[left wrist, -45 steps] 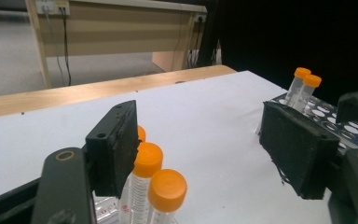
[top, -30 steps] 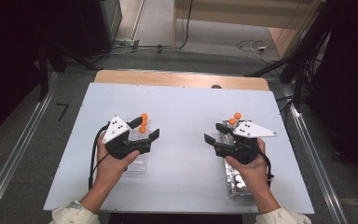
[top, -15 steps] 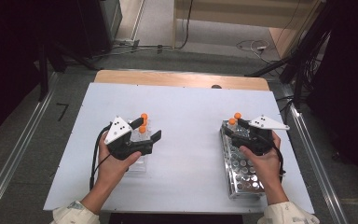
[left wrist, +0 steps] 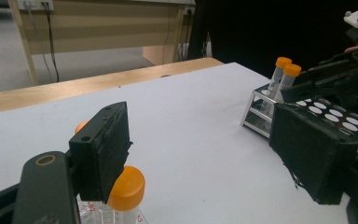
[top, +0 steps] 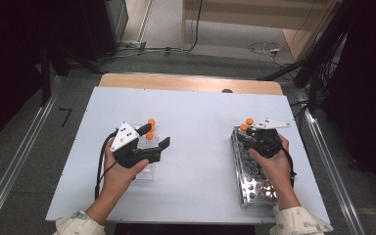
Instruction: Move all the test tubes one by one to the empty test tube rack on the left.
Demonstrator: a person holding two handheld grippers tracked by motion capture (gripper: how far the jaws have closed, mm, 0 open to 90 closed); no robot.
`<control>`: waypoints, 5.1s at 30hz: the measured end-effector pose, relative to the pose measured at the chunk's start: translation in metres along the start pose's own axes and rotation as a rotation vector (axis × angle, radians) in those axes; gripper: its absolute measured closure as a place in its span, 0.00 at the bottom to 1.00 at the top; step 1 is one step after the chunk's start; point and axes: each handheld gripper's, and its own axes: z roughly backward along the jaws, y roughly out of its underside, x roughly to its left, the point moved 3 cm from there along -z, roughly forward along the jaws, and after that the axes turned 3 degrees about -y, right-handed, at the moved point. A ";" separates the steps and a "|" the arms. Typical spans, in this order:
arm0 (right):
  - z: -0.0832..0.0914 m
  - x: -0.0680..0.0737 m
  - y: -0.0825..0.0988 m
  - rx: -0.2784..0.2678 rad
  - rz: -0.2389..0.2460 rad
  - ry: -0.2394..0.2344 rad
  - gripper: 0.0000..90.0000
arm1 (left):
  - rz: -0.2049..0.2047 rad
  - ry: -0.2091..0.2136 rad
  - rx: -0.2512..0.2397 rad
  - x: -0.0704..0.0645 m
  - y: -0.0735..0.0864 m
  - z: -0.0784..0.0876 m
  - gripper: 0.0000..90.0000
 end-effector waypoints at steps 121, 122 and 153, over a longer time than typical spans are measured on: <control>0.017 0.101 -0.031 -0.117 0.140 -0.288 0.45 | -0.029 0.028 -0.062 0.014 -0.020 0.033 0.78; 0.018 0.099 -0.031 -0.120 0.137 -0.282 0.45 | -0.032 0.024 -0.064 0.015 -0.020 0.034 0.78; 0.028 0.082 -0.032 -0.149 0.108 -0.254 0.45 | -0.067 -0.035 -0.011 0.024 0.006 0.023 0.66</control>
